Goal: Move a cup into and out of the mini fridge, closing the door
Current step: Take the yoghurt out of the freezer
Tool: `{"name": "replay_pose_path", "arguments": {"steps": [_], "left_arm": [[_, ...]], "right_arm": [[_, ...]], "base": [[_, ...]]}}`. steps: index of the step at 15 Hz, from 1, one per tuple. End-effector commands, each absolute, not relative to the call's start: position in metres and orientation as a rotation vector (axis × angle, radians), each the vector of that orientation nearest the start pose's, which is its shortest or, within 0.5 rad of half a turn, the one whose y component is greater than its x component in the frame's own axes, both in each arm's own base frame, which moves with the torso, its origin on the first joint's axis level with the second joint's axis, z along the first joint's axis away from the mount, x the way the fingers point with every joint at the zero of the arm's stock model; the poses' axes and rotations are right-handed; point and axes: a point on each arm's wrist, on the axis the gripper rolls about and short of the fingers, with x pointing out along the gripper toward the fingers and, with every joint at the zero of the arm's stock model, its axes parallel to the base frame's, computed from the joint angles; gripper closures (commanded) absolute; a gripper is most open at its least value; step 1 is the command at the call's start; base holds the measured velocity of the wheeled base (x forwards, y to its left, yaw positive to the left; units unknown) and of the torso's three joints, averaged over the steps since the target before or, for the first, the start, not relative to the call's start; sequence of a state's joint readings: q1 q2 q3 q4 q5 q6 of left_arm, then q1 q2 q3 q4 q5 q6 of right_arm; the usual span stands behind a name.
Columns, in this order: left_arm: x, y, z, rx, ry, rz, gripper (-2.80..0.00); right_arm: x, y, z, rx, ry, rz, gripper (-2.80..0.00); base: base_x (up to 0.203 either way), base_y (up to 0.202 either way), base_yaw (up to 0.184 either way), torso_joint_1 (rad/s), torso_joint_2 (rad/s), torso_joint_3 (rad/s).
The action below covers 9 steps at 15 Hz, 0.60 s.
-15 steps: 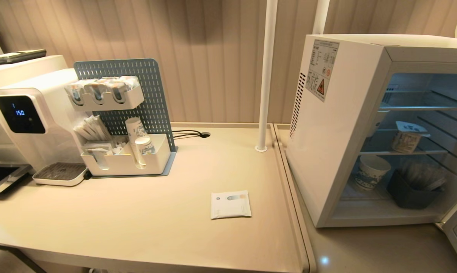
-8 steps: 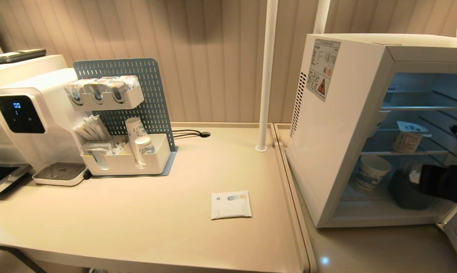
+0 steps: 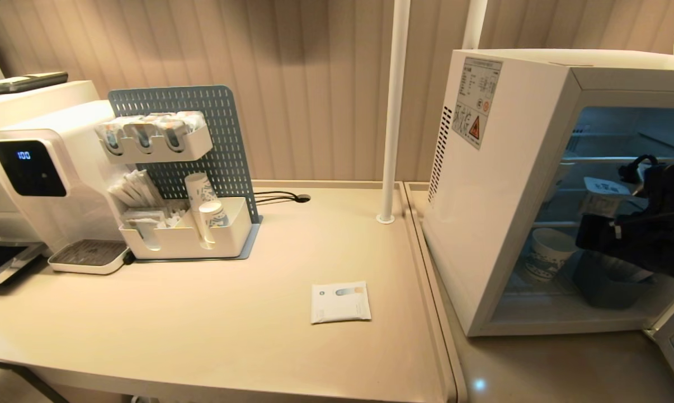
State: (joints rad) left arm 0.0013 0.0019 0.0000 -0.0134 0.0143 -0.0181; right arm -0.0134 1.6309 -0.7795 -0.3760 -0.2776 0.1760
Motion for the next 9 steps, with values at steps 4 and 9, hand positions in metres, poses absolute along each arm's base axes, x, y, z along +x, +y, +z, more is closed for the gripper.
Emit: {"name": "replay_pose_path", "arguments": {"steps": [4,9], "left_arm": [[-0.023,0.000,0.077,-0.018,-0.011,0.016,0.00],[-0.023,0.000,0.077,-0.025,-0.011,0.017,0.00]], "right_arm": [[0.259,-0.010,0.202,0.107,0.443,-0.323,0.00],[0.266,-0.012,0.204,0.090,0.410,-0.330,-2.80]], "base": [[0.000,0.000,0.000,0.000,0.00,0.000],[0.000,0.000,0.000,0.000,0.00,0.000]]}}
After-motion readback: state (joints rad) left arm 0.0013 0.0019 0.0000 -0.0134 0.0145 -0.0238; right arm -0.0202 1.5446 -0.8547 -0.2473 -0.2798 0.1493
